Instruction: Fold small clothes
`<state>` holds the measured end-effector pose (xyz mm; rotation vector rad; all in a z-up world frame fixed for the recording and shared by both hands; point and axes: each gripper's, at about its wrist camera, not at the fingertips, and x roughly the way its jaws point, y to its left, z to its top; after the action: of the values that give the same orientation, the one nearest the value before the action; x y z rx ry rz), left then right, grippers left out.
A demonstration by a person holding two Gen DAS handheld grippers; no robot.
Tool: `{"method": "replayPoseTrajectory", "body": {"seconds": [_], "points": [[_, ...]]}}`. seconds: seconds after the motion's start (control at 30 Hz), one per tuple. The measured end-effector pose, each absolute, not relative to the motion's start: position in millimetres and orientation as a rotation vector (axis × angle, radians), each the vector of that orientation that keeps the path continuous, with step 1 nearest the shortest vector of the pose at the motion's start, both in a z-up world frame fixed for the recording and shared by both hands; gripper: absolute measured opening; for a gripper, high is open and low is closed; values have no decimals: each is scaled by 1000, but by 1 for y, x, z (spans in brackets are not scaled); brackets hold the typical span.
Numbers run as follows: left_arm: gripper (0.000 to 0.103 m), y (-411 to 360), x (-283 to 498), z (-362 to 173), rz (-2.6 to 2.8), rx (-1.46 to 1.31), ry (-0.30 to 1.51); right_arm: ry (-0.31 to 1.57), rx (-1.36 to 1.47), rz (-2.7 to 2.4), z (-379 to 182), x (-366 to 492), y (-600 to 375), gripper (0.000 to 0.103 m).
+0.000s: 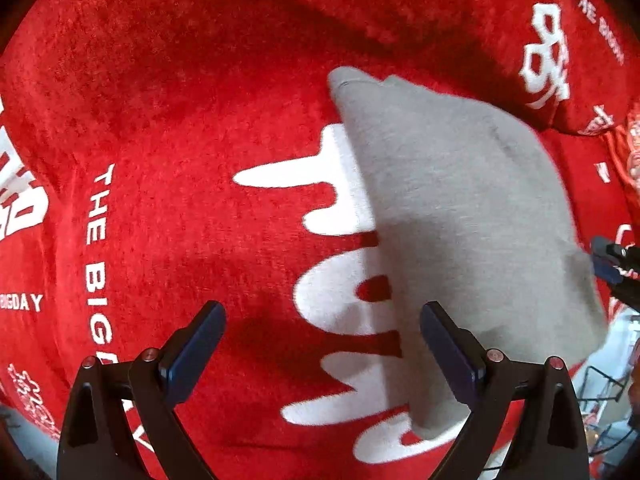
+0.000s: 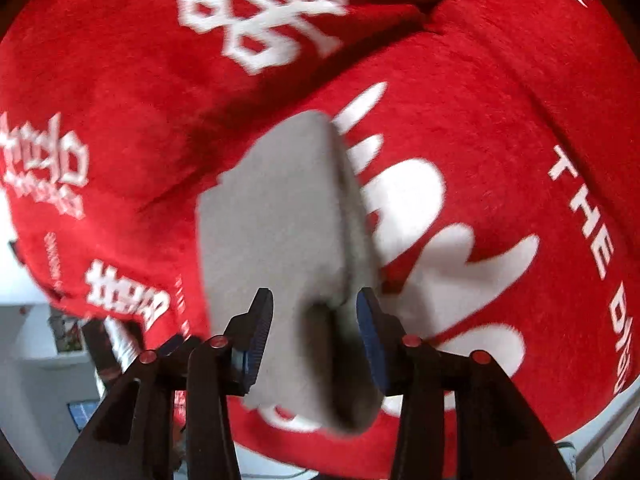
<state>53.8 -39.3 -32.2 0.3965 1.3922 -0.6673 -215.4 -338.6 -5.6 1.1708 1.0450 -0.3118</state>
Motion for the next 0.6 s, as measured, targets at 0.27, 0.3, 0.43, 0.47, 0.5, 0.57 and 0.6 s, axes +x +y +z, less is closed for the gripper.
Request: {"method": "replayPoseTrajectory", "body": {"seconds": [0.27,0.3,0.43,0.47,0.5,0.57,0.6], "points": [[98,-60,24,-47,-761,440,1451,1262,965,-274,-14,-205,-296,7],[98,-61,21,-49,-765,451,1457,1265,937,-279,-13,-205,-295,7],[98,-58,10,-66,-779,552,1455,1301,889,-305,-29,-210,-298,7],[98,-58,6,-69,-784,567,1451,1316,884,-317,-36,-213,-300,7],[98,-57,4,-71,-792,584,1442,1334,887,-328,-45,-215,-301,7],[98,-58,-1,-72,-797,601,1437,1327,918,-341,-57,-220,-304,11],[98,-59,-1,-72,-795,598,1441,1318,926,-348,-56,-222,-305,16]]}}
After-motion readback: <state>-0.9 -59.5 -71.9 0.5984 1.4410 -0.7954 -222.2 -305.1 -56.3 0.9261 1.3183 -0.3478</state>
